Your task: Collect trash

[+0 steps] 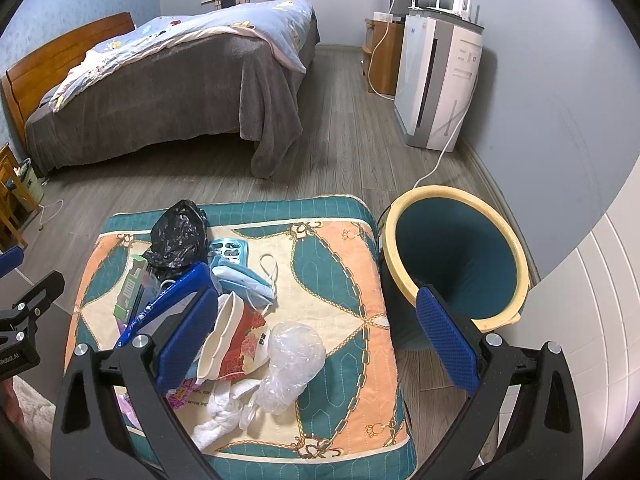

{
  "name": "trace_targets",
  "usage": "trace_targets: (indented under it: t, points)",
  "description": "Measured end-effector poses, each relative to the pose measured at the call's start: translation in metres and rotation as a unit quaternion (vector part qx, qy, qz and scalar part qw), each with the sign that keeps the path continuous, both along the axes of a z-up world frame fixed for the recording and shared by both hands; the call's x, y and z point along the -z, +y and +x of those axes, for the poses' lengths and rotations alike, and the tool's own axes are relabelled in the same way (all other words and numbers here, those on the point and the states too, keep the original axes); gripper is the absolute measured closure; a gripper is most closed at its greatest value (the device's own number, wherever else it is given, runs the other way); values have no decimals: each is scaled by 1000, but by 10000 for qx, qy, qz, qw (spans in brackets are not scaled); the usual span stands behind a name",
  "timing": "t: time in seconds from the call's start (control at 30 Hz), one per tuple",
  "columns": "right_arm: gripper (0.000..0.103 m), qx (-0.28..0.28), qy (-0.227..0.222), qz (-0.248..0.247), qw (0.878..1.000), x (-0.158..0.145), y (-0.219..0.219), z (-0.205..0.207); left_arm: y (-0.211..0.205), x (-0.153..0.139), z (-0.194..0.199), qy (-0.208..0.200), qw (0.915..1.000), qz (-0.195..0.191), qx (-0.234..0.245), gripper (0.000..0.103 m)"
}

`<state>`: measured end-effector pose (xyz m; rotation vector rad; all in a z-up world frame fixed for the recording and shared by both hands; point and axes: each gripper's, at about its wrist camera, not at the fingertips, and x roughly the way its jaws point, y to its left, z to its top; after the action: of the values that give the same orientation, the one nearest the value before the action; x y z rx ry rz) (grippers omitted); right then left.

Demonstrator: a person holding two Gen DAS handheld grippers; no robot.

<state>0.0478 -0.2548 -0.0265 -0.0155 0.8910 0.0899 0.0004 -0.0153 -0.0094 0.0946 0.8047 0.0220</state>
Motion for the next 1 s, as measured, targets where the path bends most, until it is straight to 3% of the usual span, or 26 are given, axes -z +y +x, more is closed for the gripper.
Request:
trace_targets:
  t: [1.0]
  points:
    - [6, 10, 38, -12, 10000, 3, -1, 0, -1, 9, 2, 49, 10000, -6, -2, 5]
